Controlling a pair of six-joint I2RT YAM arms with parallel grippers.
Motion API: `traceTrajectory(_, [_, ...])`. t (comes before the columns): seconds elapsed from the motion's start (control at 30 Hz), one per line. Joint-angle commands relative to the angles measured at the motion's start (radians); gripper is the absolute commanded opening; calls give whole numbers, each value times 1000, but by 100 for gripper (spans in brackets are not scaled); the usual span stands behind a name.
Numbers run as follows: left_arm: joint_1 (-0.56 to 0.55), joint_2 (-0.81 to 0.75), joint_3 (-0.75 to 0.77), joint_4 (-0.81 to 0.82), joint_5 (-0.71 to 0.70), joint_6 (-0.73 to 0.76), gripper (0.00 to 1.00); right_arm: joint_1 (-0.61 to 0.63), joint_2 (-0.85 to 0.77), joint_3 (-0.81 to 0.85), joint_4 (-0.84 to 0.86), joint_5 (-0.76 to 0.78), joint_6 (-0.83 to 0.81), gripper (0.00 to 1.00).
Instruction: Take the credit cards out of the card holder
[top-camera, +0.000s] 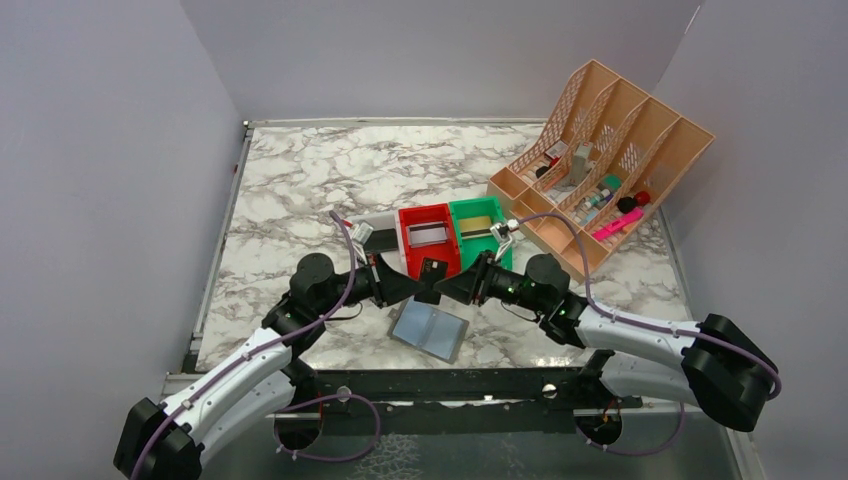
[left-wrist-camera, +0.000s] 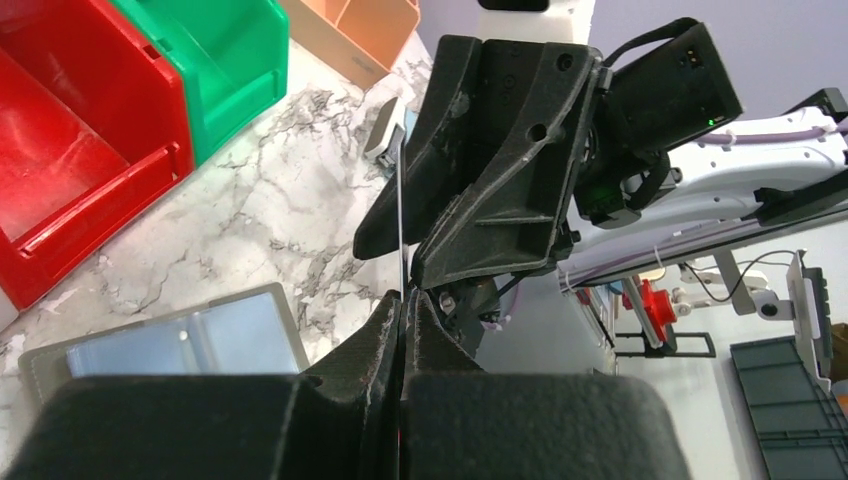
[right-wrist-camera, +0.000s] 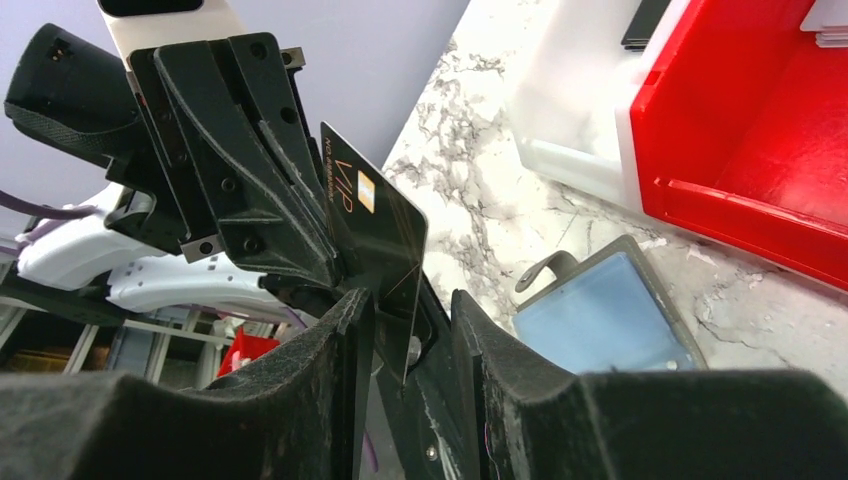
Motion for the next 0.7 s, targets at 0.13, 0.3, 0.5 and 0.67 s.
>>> traceTrajectory(0.13, [-1, -33, -12, 50, 27, -16, 0, -1, -15, -18, 81, -40, 29, 38])
traceTrajectory(0.3, [-1, -36, -16, 49, 24, -15, 0, -1, -23, -26, 137, -79, 27, 31])
traceTrajectory(0.5, [-1, -27, -24, 47, 16, -15, 0, -1, -48, -41, 161, -79, 13, 28])
traceTrajectory(0.67, [-1, -14, -21, 47, 15, -15, 0, -1, -50, -48, 188, -89, 19, 27])
